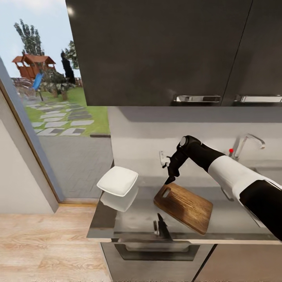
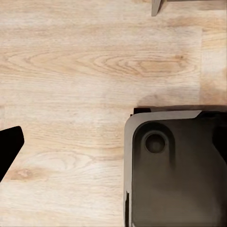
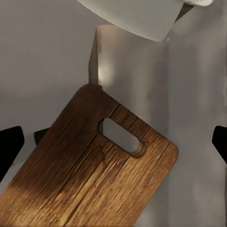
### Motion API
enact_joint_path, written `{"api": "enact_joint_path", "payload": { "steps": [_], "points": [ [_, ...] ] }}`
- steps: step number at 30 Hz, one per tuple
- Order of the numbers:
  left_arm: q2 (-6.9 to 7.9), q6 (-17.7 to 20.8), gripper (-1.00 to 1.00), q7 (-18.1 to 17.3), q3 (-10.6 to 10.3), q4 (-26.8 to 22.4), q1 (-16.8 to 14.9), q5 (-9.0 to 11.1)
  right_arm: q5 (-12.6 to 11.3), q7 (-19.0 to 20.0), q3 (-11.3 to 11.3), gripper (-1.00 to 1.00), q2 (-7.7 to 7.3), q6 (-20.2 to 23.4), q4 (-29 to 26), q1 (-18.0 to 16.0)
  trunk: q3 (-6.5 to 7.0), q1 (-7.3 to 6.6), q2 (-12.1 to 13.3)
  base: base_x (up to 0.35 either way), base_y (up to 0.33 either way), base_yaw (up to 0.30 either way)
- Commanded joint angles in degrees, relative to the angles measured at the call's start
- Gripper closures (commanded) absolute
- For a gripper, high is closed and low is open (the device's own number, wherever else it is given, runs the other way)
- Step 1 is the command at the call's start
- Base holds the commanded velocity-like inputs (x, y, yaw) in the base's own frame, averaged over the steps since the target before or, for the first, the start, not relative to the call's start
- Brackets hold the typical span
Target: In the kitchen, take the Vidalia onion out of the sink, dice it on the chopping board with the paring knife, put the diced onion into the bowl on the countertop, then place both the paring knife and the chopping board into the sink.
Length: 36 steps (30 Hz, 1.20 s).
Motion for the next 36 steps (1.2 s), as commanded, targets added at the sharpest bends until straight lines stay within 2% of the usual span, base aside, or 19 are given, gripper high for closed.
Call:
{"api": "enact_joint_path", "payload": {
  "steps": [1,10,15,19,36],
  "points": [
    [0.00,-0.1,-1.00,0.0,0.0,0.0,0.0,0.1,0.0,0.0,0.3,-1.00,-0.03,0.1,-0.1,0.0,-0.21,0.03,-0.1,0.003,0.001,0.000],
    [0.00,-0.2,-1.00,0.0,0.0,0.0,0.0,0.1,0.3,-0.5,0.4,-1.00,0.28,-0.8,0.0,0.1,-1.04,0.03,-0.1,0.000,0.000,0.000],
    [0.00,-0.2,-1.00,0.0,0.0,0.0,0.0,0.1,0.3,-0.6,2.7,-1.00,0.30,-1.2,0.2,0.1,-1.50,0.03,-0.1,0.000,0.000,0.000],
    [0.00,-0.2,-1.00,0.0,0.0,0.0,0.0,0.1,0.3,-0.6,3.5,-1.00,0.31,-1.3,0.5,0.1,-1.87,0.03,-0.1,0.000,0.000,0.000],
    [0.00,-0.2,-1.00,0.0,0.0,0.0,0.0,0.1,0.3,-0.6,4.4,-1.00,1.06,-2.5,1.6,0.2,-3.42,0.03,-0.1,0.000,0.000,0.000]
  ]
}}
